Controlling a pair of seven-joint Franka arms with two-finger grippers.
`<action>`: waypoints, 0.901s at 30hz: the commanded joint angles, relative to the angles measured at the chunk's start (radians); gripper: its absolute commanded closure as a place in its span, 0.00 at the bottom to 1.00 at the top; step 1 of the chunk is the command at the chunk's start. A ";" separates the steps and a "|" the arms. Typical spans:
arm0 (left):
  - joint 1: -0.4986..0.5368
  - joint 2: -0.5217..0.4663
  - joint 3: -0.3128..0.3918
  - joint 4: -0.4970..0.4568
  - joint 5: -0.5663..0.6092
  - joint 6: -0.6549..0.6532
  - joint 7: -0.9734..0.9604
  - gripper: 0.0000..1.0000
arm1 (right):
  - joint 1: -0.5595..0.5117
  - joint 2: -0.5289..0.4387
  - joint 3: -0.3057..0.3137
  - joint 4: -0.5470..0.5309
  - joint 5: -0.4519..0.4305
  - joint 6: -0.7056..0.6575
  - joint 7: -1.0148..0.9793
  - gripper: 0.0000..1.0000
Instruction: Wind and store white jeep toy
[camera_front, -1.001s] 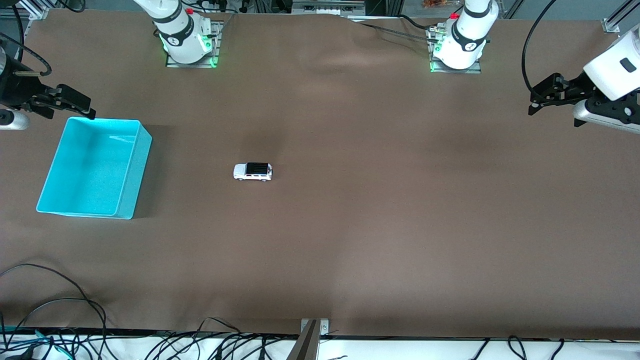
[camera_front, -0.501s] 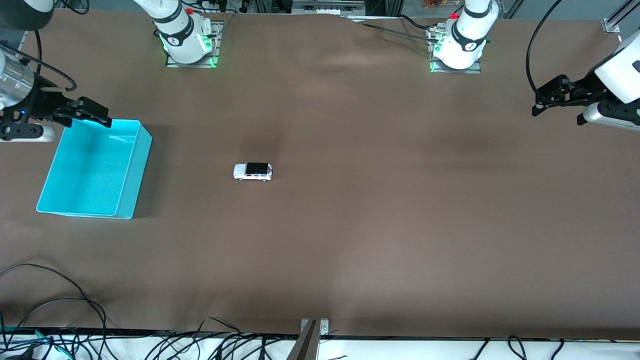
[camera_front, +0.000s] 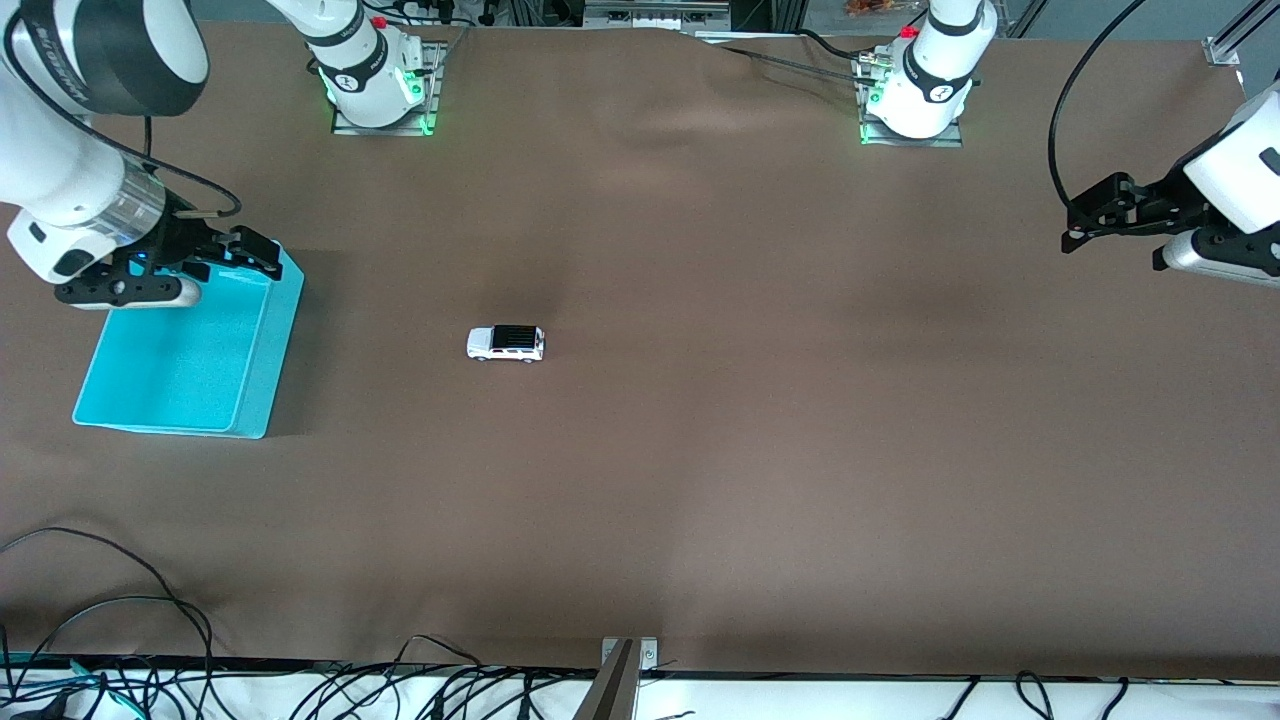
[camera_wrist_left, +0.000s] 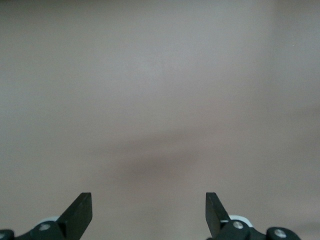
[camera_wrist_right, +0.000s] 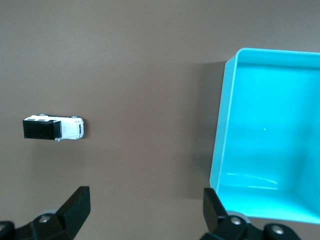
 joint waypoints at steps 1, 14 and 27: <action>-0.004 0.005 -0.012 0.038 0.034 -0.023 -0.016 0.00 | 0.006 -0.035 0.016 -0.100 0.012 0.117 0.044 0.00; 0.001 -0.012 -0.010 0.038 0.026 -0.028 -0.014 0.00 | 0.047 0.047 0.030 -0.186 0.013 0.289 0.098 0.00; -0.037 0.060 -0.006 0.041 0.031 -0.020 -0.017 0.00 | 0.150 0.173 0.026 -0.185 0.015 0.426 0.374 0.00</action>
